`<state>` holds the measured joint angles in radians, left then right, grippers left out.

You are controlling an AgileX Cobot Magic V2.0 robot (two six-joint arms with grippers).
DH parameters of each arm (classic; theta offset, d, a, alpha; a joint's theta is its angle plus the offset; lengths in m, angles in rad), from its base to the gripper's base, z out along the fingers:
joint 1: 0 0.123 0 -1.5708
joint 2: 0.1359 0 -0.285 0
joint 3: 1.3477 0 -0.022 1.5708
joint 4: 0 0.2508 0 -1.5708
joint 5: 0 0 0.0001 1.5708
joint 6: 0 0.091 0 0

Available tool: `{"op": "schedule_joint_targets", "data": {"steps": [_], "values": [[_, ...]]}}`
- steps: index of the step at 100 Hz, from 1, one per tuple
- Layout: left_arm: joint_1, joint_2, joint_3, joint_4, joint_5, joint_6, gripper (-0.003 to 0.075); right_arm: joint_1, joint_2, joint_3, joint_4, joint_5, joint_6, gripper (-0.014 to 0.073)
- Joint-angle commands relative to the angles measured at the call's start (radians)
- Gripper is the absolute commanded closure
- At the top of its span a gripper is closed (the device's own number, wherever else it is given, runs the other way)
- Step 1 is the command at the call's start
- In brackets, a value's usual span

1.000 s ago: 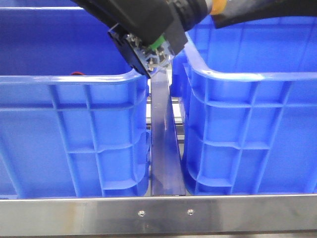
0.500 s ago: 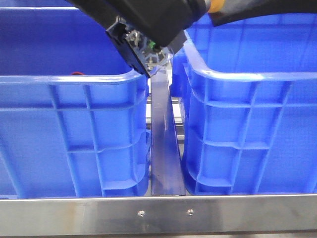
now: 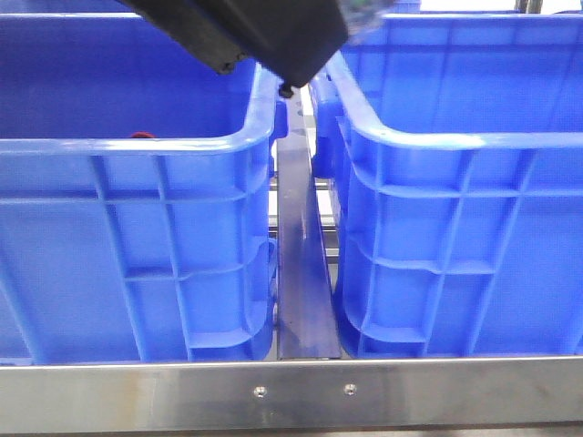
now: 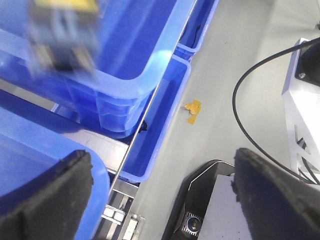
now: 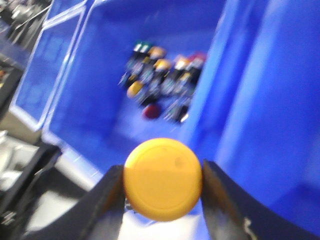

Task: Pick red and yellow buttons and place in box
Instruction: 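Grasp the yellow button with the right gripper, open the left gripper, then lower the yellow button into the empty bin with the right gripper and release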

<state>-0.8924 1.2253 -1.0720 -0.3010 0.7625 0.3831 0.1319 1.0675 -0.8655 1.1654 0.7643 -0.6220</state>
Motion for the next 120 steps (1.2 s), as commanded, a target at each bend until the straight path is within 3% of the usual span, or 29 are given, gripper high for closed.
{"op": "schedule_joint_targets", "data": {"steps": [1,17,38,85,120], "values": [[-0.008,-0.023,-0.035,-0.025,-0.043,0.004,0.0174,-0.047,-0.023,-0.037,0.045,-0.046,-0.077,0.0277],[-0.008,-0.023,-0.035,-0.025,-0.043,0.004,0.0174,-0.112,-0.022,-0.037,-0.027,-0.169,-0.182,0.0277],[-0.008,-0.023,-0.035,-0.025,-0.043,0.004,0.0174,-0.116,0.008,-0.037,-0.159,-0.392,-0.232,0.0277],[-0.008,-0.023,-0.035,-0.025,-0.045,0.004,0.0174,-0.109,0.3,-0.044,-0.166,-0.733,-0.232,0.0277],[-0.008,-0.023,-0.035,-0.025,-0.049,0.004,0.0174,-0.109,0.485,-0.192,-0.166,-0.73,-0.232,0.0277]]}}
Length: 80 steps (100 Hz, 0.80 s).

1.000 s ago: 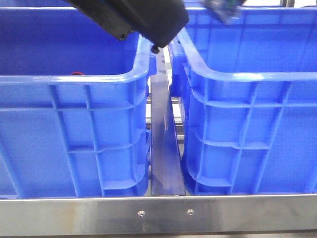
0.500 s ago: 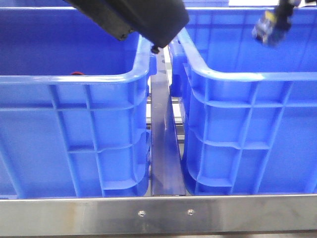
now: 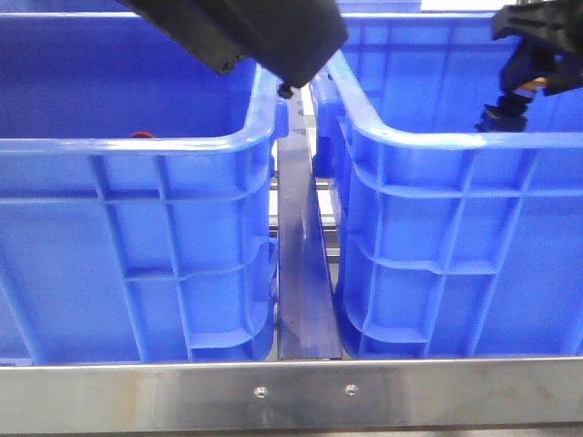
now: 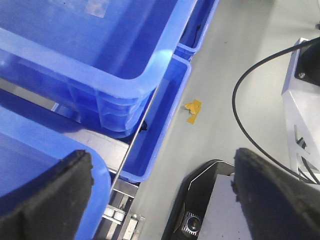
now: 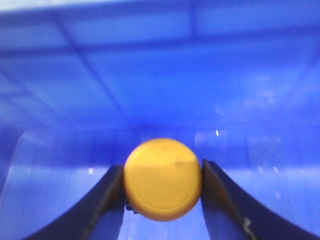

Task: Pick red and yellow buttons and place in box
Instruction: 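Lower the yellow button into the empty bin with the right gripper and release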

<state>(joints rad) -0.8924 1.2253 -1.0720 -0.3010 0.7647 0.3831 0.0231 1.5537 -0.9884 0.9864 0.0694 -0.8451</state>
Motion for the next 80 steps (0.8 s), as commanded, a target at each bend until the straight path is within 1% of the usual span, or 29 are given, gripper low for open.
{"op": "schedule_joint_targets", "data": {"steps": [1,26,50,57,72,80], "values": [[-0.008,-0.023,-0.035,-0.025,-0.051,0.004,0.0174,0.0,0.006,-0.072,0.013,-0.034,-0.009,0.0277],[-0.008,-0.023,-0.035,-0.025,-0.071,0.004,0.0174,0.022,0.116,-0.143,0.013,-0.04,-0.009,0.0277],[-0.008,-0.023,-0.035,-0.025,-0.071,0.004,0.0174,0.026,0.149,-0.152,0.013,-0.041,-0.009,0.027],[-0.008,-0.023,-0.035,-0.025,-0.074,0.004,0.0174,0.026,0.149,-0.152,0.013,-0.041,-0.009,0.0232],[-0.008,-0.023,-0.035,-0.025,-0.074,0.004,0.0174,0.026,0.148,-0.152,0.013,-0.035,-0.009,0.0055],[-0.008,-0.023,-0.035,-0.025,-0.074,0.004,0.0174,0.026,0.144,-0.152,0.014,-0.035,-0.009,0.0013]]}}
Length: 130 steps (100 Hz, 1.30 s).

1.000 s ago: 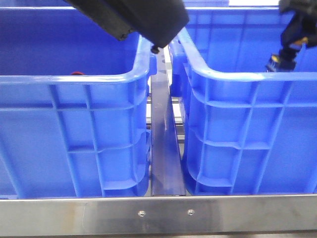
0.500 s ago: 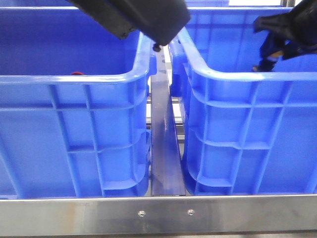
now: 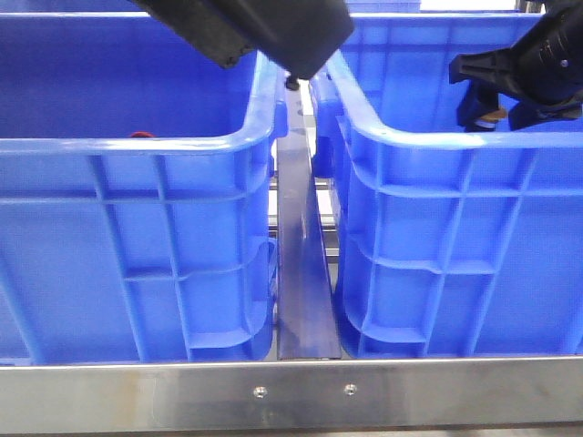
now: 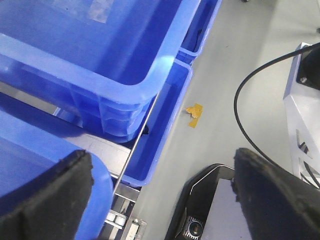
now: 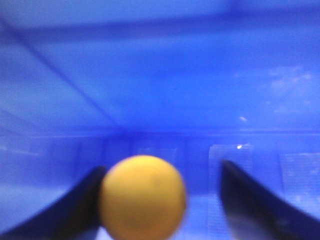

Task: Pick red and yellow buttons and place in box
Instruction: 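Lower the yellow button into the empty bin with the right gripper and release, then move the left gripper back into the button bin and grasp a red button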

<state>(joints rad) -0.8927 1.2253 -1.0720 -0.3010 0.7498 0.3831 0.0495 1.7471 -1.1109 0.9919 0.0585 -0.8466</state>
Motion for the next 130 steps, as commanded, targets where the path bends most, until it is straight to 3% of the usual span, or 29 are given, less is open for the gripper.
{"op": "schedule_joint_targets", "data": {"steps": [1,40,130], "values": [[-0.008,-0.023,-0.035,-0.025,-0.059,0.004,0.0174,0.0,-0.049,-0.03,0.008,-0.024,-0.008,0.001],[-0.008,-0.023,-0.035,-0.025,-0.059,0.004,0.0174,0.0,-0.197,0.027,0.008,0.016,-0.008,0.0013],[0.008,-0.036,-0.051,0.045,-0.063,-0.011,0.0174,0.0,-0.949,0.554,0.008,0.063,-0.008,0.0015]]}}
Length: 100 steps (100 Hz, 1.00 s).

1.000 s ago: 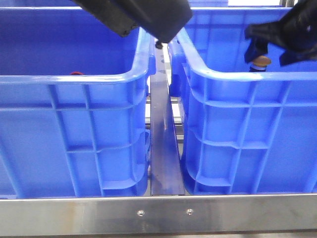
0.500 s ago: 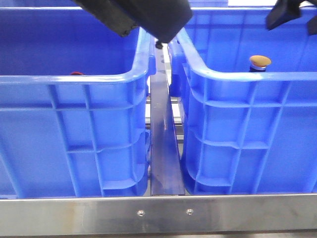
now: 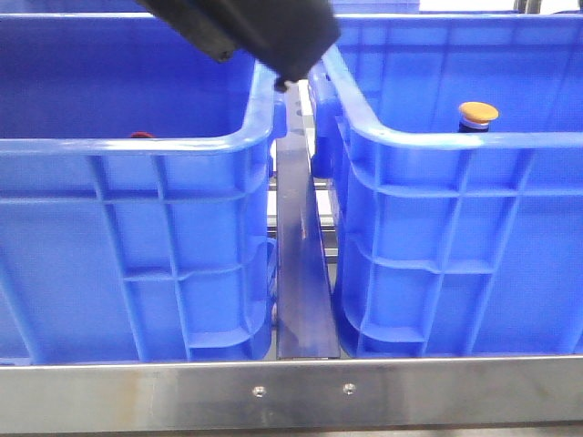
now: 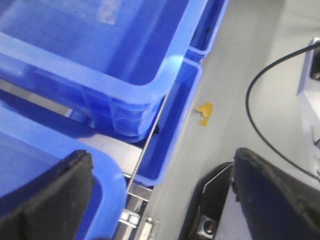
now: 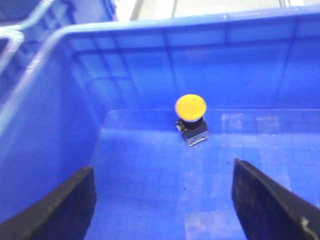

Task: Pick red and yellow buttons and place in box
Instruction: 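Move the left gripper back into the button bin and grasp a red button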

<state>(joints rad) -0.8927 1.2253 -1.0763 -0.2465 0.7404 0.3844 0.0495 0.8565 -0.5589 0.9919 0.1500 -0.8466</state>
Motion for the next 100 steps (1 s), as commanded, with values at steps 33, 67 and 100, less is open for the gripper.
{"op": "schedule_joint_targets", "data": {"steps": [33,67,100], "values": [[0.201,-0.032,-0.194,0.318,0.062,-0.548,0.0174,0.0,-0.102,0.021,0.009,-0.028,-0.008,0.0015],[0.396,0.152,-0.346,0.334,0.34,-0.593,0.0174,0.0,-0.102,0.021,0.009,-0.028,-0.008,0.0015],[0.508,0.38,-0.453,0.287,0.398,-0.577,0.0174,0.0,-0.101,0.021,0.009,-0.028,-0.008,0.0015]]}}
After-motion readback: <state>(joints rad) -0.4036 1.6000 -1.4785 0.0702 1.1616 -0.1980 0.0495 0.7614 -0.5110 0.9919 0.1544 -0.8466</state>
